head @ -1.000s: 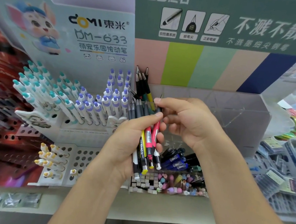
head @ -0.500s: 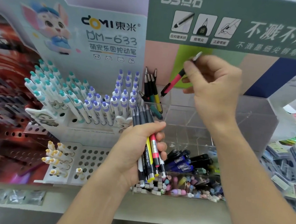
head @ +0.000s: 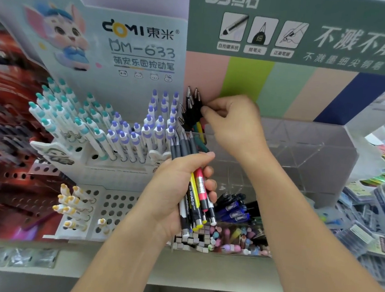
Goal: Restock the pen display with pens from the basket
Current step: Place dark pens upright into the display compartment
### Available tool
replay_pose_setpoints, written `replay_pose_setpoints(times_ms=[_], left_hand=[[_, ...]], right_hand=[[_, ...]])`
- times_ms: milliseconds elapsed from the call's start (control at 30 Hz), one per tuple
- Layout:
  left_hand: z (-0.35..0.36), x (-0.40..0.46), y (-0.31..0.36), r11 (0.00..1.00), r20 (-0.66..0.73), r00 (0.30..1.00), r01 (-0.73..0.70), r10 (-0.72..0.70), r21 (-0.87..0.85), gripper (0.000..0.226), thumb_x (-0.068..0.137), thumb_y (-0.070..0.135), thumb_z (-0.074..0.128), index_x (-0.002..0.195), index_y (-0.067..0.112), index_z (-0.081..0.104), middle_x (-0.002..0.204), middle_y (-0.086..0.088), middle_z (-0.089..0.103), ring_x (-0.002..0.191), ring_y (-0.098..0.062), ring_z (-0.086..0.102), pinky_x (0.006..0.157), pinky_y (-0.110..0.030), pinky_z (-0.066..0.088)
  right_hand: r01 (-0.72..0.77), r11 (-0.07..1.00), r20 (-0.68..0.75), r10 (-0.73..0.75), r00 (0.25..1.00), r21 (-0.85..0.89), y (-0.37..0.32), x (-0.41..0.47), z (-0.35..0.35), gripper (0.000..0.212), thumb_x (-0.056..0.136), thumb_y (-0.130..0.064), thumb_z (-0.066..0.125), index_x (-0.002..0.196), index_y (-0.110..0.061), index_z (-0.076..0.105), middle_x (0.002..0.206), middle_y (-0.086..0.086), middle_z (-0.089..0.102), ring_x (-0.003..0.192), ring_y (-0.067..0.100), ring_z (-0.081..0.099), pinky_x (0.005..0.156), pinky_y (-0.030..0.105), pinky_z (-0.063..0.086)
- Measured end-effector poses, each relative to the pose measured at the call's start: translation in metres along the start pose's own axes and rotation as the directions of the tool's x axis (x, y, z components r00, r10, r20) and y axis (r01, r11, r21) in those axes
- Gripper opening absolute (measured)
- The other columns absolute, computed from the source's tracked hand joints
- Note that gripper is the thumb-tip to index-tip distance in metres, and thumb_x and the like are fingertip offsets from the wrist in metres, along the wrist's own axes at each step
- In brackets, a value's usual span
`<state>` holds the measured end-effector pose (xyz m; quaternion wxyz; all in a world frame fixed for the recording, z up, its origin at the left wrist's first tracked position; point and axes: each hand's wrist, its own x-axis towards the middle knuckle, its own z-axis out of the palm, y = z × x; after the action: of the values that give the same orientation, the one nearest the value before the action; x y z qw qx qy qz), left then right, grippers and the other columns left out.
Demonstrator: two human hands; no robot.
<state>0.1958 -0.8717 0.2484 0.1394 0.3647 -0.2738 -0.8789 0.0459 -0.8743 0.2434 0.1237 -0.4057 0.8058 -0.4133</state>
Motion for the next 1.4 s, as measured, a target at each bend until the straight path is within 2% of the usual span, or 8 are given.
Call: replay_pose_setpoints(times_ms=[100,167,333,467,733,1000,1167,1400], left_hand=[[0.000,0.002,0.002,1.000,0.000,1.000,0.004,-0.004,0.010,0.027,0.089,0.015,0.067,0.066,0.011,0.055,0.056,0.000,0.051,0.042,-0.010,0.048,0.040,-0.022,0.045],[0.002,0.002,0.003,1.000,0.017,1.000,-0.001,0.001,0.023,0.025,0.089,0.015,0.067,0.068,0.011,0.055,0.057,0.000,0.050,0.042,-0.010,0.048,0.040,-0.022,0.045],[0.011,0.003,0.004,0.995,0.090,0.996,-0.022,0.012,0.100,0.007,0.089,0.014,0.065,0.088,0.008,0.061,0.059,0.000,0.050,0.042,-0.009,0.047,0.040,-0.022,0.045],[0.016,0.005,0.004,0.992,0.082,0.997,-0.014,0.003,0.125,0.006,0.091,0.014,0.064,0.089,0.009,0.060,0.060,-0.001,0.051,0.043,-0.010,0.048,0.039,-0.022,0.045],[0.016,0.011,0.000,0.974,-0.034,0.994,-0.093,0.102,0.206,0.013,0.090,0.013,0.069,0.096,0.005,0.060,0.060,-0.003,0.053,0.042,-0.012,0.048,0.039,-0.022,0.044],[0.008,0.001,0.002,0.978,0.016,0.996,-0.086,0.085,0.193,0.019,0.088,0.022,0.071,0.083,0.004,0.068,0.070,-0.009,0.065,0.047,-0.014,0.056,0.040,-0.024,0.049],[0.002,-0.006,0.006,0.985,0.034,0.996,-0.083,0.079,0.148,0.020,0.078,0.027,0.073,0.083,0.009,0.066,0.071,-0.007,0.065,0.046,-0.014,0.054,0.041,-0.023,0.049],[-0.009,-0.011,0.010,0.973,0.013,0.994,-0.112,0.111,0.201,0.023,0.078,0.022,0.076,0.086,0.007,0.062,0.069,-0.007,0.061,0.047,-0.015,0.052,0.043,-0.026,0.048]], right_hand=[[-0.042,0.991,-0.039,0.048,0.998,0.131,-0.009,-0.015,-0.024,0.020,0.092,-0.031,0.071,0.100,-0.014,0.079,0.083,-0.006,0.076,0.083,0.007,0.072,0.080,0.030,0.058],[-0.068,0.990,-0.045,0.074,0.996,0.123,-0.014,-0.031,-0.042,0.025,0.089,-0.042,0.073,0.087,-0.019,0.079,0.072,-0.011,0.073,0.069,-0.002,0.067,0.069,0.022,0.052],[-0.297,0.935,0.336,0.220,0.916,0.196,-0.023,-0.056,-0.052,0.025,0.083,-0.038,0.080,0.075,-0.014,0.079,0.052,-0.012,0.062,0.046,-0.004,0.054,0.061,0.022,0.038],[-0.426,0.852,0.314,0.333,0.889,0.305,-0.013,-0.052,-0.047,0.016,0.080,-0.027,0.083,0.076,-0.013,0.077,0.050,-0.012,0.058,0.050,0.002,0.050,0.055,0.024,0.033],[-0.428,0.887,0.305,0.366,0.879,0.170,-0.014,-0.045,-0.043,0.023,0.074,-0.032,0.088,0.069,-0.012,0.077,0.052,-0.004,0.059,0.044,0.005,0.047,0.044,0.019,0.031],[-0.588,0.622,0.403,0.430,0.808,0.517,-0.007,-0.045,-0.033,0.019,0.086,-0.010,0.068,0.068,-0.007,0.061,0.058,0.007,0.056,0.047,0.013,0.042,0.035,0.018,0.025],[-0.373,0.427,0.239,0.335,0.911,0.824,-0.016,-0.041,-0.037,0.015,0.095,-0.003,0.060,0.080,-0.001,0.061,0.070,0.010,0.068,0.044,0.005,0.044,0.035,0.012,0.032],[0.117,0.705,-0.230,0.067,0.971,0.700,-0.015,-0.016,-0.043,0.010,0.092,0.003,0.067,0.098,-0.005,0.070,0.075,0.002,0.073,0.061,0.012,0.066,0.058,0.020,0.054]])
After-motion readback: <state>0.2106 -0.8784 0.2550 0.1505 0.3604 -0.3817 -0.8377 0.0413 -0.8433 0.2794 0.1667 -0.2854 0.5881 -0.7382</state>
